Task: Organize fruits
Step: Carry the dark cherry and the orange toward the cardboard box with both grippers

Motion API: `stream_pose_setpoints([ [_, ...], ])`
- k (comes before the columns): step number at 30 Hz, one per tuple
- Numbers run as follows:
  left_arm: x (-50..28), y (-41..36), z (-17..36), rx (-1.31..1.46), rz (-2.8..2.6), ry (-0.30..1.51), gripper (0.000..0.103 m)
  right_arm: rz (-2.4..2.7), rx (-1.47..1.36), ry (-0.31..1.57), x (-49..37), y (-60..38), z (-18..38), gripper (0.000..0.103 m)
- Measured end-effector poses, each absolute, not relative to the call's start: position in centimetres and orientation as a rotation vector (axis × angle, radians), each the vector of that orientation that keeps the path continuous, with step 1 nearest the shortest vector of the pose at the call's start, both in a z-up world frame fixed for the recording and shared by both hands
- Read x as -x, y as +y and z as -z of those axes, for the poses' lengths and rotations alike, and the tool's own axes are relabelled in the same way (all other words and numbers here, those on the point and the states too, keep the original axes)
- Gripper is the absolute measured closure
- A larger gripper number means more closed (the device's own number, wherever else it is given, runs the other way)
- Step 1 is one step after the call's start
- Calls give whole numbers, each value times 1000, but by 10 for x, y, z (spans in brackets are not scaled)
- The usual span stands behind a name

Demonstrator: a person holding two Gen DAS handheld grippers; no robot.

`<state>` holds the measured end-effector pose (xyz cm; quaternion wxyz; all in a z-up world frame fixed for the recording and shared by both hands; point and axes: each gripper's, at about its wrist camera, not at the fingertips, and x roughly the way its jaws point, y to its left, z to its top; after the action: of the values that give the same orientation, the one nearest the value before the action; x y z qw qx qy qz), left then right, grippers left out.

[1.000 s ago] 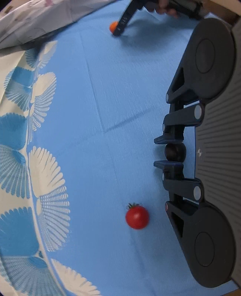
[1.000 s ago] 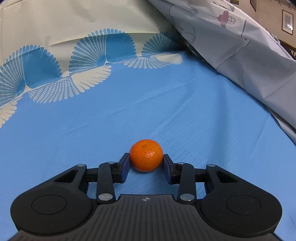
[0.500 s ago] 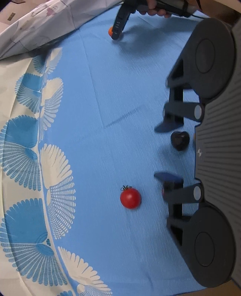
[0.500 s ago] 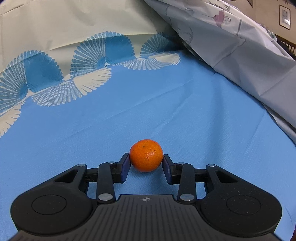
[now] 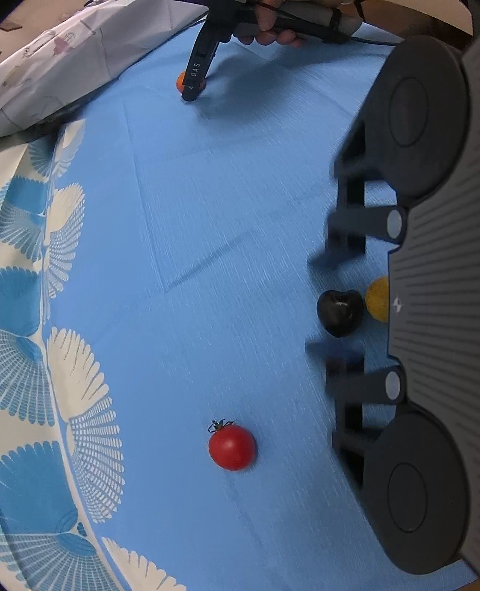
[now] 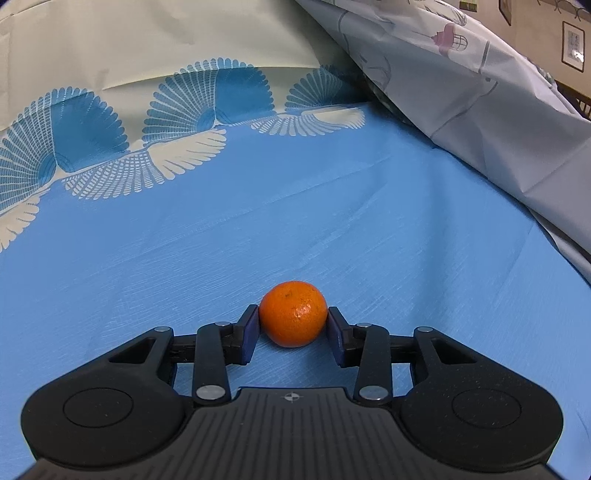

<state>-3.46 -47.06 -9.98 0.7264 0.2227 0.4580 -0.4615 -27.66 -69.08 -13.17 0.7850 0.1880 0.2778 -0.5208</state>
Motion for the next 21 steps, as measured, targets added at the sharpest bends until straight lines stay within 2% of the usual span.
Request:
stream_pose_setpoints([
  [9, 31, -457, 78, -449, 967, 1011, 77, 1105, -436, 569, 277, -681, 117, 63],
  [15, 35, -420, 20, -371, 915, 951, 77, 1024, -418, 476, 280, -640, 71, 63],
  [21, 55, -352, -49, -327, 862, 858, 77, 882, -451, 419, 285, -553, 17, 63],
])
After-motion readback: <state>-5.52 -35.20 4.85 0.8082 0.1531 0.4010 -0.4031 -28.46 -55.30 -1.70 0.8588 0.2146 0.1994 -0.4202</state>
